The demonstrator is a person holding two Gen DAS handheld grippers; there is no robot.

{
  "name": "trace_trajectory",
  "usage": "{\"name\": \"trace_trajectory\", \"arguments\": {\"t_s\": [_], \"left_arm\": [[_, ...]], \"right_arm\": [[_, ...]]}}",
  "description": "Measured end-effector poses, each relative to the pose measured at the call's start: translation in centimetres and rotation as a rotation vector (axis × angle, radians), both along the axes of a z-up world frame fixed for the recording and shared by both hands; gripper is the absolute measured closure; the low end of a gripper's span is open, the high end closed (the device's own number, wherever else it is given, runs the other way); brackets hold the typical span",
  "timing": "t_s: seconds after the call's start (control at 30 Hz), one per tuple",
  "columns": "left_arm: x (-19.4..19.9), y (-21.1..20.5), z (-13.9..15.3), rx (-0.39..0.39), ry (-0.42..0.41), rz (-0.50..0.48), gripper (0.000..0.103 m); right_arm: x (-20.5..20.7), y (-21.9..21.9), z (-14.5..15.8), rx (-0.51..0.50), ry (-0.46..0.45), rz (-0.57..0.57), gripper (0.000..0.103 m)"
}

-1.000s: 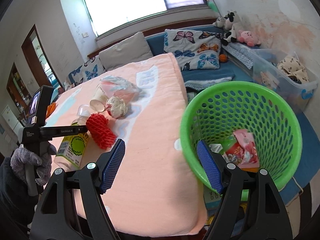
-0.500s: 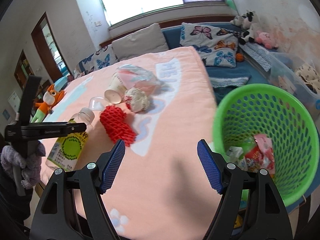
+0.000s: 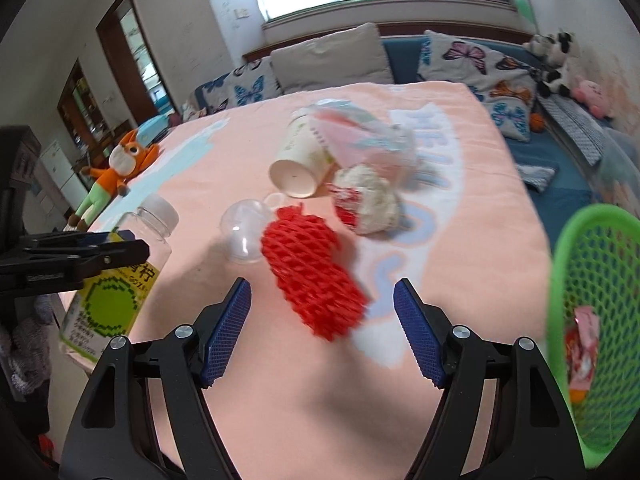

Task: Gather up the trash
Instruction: 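Grasp the red foam net with the right gripper while the left holds the bottle, then carry bottle and red net over the basket and open both grippers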

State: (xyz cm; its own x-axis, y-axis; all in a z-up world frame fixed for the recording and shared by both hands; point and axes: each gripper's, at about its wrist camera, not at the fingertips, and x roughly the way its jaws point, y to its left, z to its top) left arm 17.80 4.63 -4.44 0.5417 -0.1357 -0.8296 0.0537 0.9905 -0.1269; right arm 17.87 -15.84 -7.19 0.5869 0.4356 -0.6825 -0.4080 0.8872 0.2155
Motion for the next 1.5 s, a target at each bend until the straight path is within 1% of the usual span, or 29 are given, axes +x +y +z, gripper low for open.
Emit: {"name": "trace_trajectory", "arguments": {"t_s": [0.17,0.43,0.47,0.5,0.57,0.63,0.7,0.8,1.0,1.2,1.37,1.5], "left_arm": [[-0.2,1.1,0.7,-0.01,-0.018,0.013,0.057],[0.1,2.1,0.6,-0.028,-0.016,0.023,0.057],[0.2,2.1,0.5,-0.033,-0.013,0.021,0.057],[0.2,2.2,0.5,-0.036,-0.012,0.021,0.057],[0.2,2.1,0.3,-0.041,-0.009,0.022,0.057],[0.3,1.9,0.3,-0.044,-0.01,0.017,0.057],[0.4,1.7,0.4,-0.048,-0.014,0.011,0.057],[0.4,1.1,0.6,-0.054,-0.019,0.0,0.057],[0.3,-0.7,1.4,-0.07,-0.037,-0.04,0.057],[0.5,-3.6,2.4,-0.081,-0.057,-0.104,0.057],[1.1,-6.2,2.8,-0.089,-0.056,-0.158,0.057],[1.6,-8.6,3.1,-0.091,-0.048,-0.208,0.057]], "right_arm": [[1.7,2.7,-0.8,-0.026,0.009,0.035,0.03],[4.3,5.0,-2.5,-0.06,0.036,0.035,0.034],[4.5,5.1,-2.7,-0.064,0.039,0.03,0.037],[4.6,5.2,-2.8,-0.069,0.042,0.027,0.042],[4.9,5.2,-3.0,-0.073,0.051,0.025,0.048],[4.8,4.9,-2.9,-0.072,0.047,0.018,0.051],[4.5,4.4,-2.7,-0.063,0.046,0.009,0.054],[3.7,3.3,-2.1,-0.048,0.035,-0.001,0.056],[1.7,1.0,-0.6,-0.028,0.002,-0.037,0.056],[-0.4,-2.4,1.0,-0.021,-0.034,-0.1,0.056],[-1.4,-5.2,1.9,-0.028,-0.054,-0.163,0.056],[-2.2,-8.4,2.4,-0.026,-0.067,-0.23,0.056]]}}
